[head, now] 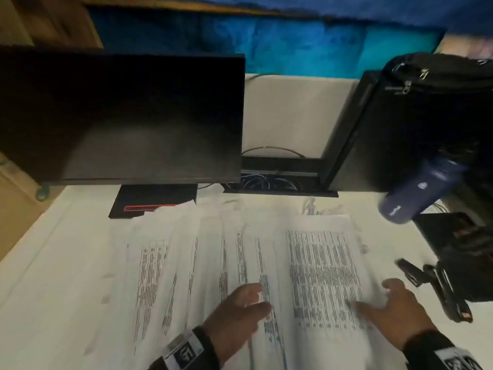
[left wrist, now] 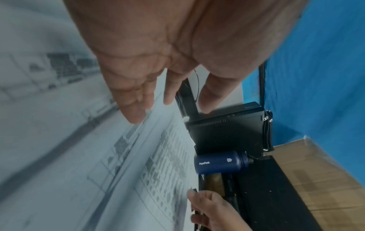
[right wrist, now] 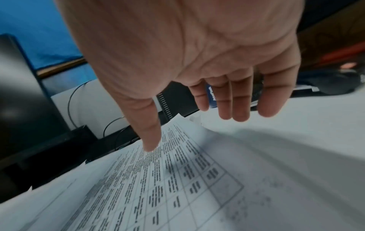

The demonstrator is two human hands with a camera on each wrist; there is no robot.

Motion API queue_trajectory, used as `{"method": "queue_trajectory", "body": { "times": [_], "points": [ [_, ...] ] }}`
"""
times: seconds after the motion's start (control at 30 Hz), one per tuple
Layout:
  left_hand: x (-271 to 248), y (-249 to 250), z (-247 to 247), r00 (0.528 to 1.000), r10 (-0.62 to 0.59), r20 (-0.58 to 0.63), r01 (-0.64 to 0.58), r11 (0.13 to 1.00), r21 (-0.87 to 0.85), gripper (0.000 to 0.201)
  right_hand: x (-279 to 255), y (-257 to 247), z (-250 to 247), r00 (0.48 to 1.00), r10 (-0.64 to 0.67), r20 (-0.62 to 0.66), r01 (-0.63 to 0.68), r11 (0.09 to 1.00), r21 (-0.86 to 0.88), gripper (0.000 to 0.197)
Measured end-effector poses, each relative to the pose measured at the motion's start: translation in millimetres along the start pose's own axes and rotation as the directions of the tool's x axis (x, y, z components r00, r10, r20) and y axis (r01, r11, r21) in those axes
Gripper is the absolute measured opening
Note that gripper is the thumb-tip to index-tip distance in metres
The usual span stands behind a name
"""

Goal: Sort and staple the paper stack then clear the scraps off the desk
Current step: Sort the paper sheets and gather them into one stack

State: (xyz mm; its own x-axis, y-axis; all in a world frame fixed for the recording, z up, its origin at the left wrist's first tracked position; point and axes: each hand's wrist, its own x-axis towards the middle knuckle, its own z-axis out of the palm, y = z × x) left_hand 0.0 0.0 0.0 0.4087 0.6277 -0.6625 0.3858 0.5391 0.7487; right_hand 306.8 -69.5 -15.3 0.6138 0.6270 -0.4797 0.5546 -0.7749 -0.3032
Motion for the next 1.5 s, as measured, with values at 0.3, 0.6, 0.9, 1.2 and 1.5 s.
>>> {"method": "queue_trajectory", "body": {
  "times": [0.3, 0.6, 0.9, 1.2, 1.5],
  "points": [
    [24, -51, 19, 0.991, 0.136, -0.013, -0.137, 0.989, -0.057, 0.079, -11, 13, 31, 0.988, -0.148, -0.038, 0.153, 0.96, 0.233, 0.034],
    [14, -61, 14, 0.978, 0.166, -0.124, -0.196, 0.937, -0.291, 0.014, -86, 5, 42, 0.792, -0.453, -0.41, 0.593, 0.731, 0.338, 0.018],
    [-39, -86, 9, 0.914, 0.372, -0.159, -0.405, 0.838, -0.366, 0.033, -163, -3, 49, 0.653, -0.582, -0.485, 0.756, 0.469, 0.456, 0.012],
    [-81, -119, -73, 0.748, 0.401, -0.529, -0.609, 0.732, -0.306, 0.021, -78, 10, 52, 0.839, -0.48, -0.256, 0.497, 0.868, 0.001, 0.033],
    [-40, -161, -158, 0.841, 0.199, -0.504, -0.378, 0.881, -0.284, 0.027, -110, -63, 106, 0.831, -0.555, 0.031, 0.556, 0.827, -0.086, 0.053]
  ]
}}
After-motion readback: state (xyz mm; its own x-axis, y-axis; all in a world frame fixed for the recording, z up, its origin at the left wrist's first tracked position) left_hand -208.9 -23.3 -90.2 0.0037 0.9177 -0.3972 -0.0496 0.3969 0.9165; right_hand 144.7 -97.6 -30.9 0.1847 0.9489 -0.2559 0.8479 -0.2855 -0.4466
